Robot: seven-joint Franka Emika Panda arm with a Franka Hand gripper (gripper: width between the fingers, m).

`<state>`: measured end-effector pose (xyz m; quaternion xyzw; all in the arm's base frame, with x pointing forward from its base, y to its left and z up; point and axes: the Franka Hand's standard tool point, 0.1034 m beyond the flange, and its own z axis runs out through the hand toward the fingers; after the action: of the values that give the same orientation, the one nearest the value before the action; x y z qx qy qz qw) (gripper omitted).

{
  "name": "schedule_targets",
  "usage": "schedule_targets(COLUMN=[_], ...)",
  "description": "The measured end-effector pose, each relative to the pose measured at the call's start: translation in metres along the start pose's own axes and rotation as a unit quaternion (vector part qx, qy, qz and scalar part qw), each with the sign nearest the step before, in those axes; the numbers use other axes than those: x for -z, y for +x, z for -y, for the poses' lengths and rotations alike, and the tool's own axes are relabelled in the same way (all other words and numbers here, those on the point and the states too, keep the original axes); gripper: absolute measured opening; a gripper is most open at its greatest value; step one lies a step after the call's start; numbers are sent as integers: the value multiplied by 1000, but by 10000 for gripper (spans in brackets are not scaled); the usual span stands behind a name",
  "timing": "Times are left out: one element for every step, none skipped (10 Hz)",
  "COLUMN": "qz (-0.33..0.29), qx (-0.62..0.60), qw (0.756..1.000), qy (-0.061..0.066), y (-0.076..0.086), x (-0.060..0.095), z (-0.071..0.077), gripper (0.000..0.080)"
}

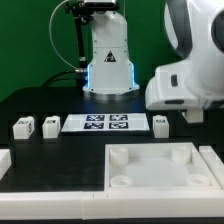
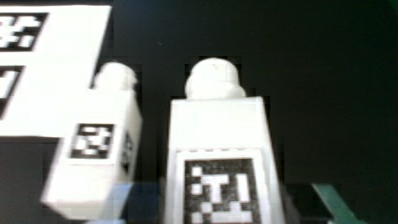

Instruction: Assemble one leg

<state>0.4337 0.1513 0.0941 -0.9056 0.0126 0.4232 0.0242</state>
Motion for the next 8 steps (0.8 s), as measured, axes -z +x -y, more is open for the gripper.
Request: schedule_targets(qz=[-12,-45,-103,-159,-190,-220,-264,-313], qx=[2,2,2,18,42,52,62,69], qw=[1000,999,995,987,981,974,962,947], qy=[-2,3,10,12,13,16,17,14], y=[-10,1,10,12,22,27,21,21], x=[13,9,12,14,16,45,84,110], z=[1,4,7,4,-7,-19,-29,-34], gripper=[291,291,291,291,291,291,291,291])
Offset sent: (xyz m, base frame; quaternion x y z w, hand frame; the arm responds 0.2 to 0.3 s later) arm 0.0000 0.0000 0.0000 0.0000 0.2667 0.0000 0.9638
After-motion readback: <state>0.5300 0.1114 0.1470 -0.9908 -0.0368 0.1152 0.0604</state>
